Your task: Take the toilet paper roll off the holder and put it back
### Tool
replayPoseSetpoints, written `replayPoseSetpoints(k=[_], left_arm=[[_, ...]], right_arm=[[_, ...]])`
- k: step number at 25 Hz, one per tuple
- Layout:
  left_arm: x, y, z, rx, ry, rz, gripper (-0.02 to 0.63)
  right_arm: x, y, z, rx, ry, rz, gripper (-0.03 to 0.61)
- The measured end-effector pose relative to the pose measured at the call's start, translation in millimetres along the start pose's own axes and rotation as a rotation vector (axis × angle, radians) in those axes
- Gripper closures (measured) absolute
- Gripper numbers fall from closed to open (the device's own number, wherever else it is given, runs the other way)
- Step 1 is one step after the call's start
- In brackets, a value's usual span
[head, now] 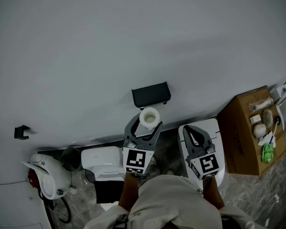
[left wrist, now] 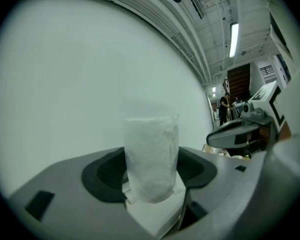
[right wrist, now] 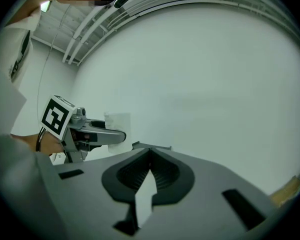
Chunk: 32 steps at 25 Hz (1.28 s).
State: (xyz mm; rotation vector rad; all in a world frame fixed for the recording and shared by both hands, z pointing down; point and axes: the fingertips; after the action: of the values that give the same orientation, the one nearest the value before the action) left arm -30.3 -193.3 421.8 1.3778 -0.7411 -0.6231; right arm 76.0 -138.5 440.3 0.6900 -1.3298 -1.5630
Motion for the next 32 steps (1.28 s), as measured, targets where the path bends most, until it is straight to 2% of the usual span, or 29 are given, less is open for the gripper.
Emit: replayPoseSetpoints(k=[17,32], left_arm=[[-32,21,-10,-0.047,-0.081,0.03,0.302],[-17,19,3,-0.057,-0.067,0.03,0.302]], right_arm=[[-5,7,8,0.021,-0.088,-0.014,0.58],[20,6,7,0.033,-0.097,-0.016,0.58]])
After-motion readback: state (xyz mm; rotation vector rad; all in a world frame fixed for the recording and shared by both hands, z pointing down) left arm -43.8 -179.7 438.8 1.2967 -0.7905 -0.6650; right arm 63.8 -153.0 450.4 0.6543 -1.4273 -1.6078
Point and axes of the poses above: the fingertips, and each gripper's own axes: x forward along the fingers, z to its left, y out of its underside, and after that the axes turned 12 degrees about -x, right-handed
